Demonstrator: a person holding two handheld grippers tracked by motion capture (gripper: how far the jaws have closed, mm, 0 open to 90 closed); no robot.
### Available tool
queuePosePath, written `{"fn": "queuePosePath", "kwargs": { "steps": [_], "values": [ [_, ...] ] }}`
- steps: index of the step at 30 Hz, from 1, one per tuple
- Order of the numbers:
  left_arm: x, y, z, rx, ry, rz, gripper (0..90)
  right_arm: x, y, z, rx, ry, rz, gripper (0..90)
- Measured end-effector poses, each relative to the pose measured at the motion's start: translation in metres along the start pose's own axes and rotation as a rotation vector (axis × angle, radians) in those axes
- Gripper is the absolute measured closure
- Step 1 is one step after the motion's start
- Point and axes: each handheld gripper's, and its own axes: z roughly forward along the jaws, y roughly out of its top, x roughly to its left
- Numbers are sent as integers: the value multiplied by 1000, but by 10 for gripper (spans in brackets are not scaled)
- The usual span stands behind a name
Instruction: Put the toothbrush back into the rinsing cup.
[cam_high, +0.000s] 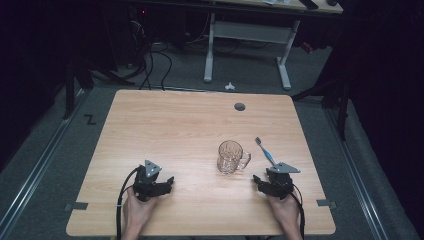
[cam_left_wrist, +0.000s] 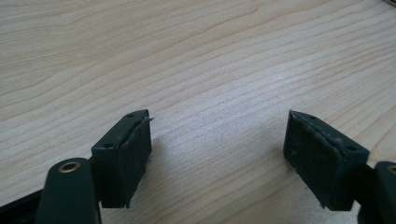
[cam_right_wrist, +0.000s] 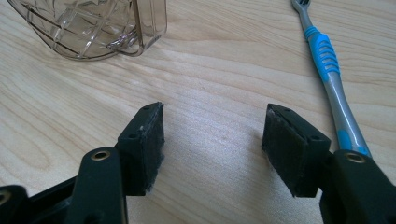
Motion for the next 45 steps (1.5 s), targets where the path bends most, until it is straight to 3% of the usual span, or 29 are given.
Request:
{"fn": "queuePosePath", "kwargs": {
  "steps": [11,16,35,45],
  "values": [
    [-1,1,1,6,-9,8,197,1,0,0,1,0,1,376],
    [2,2,3,27,-1,-2,113,1,0,0,1,-2,3,376],
    [1,2,3,23,-9,6,129,1,-1,-1,1,8,-5,377],
    [0,2,3,19,-13,10,138,-2,-2,-5,6,23,23,443]
  ]
}}
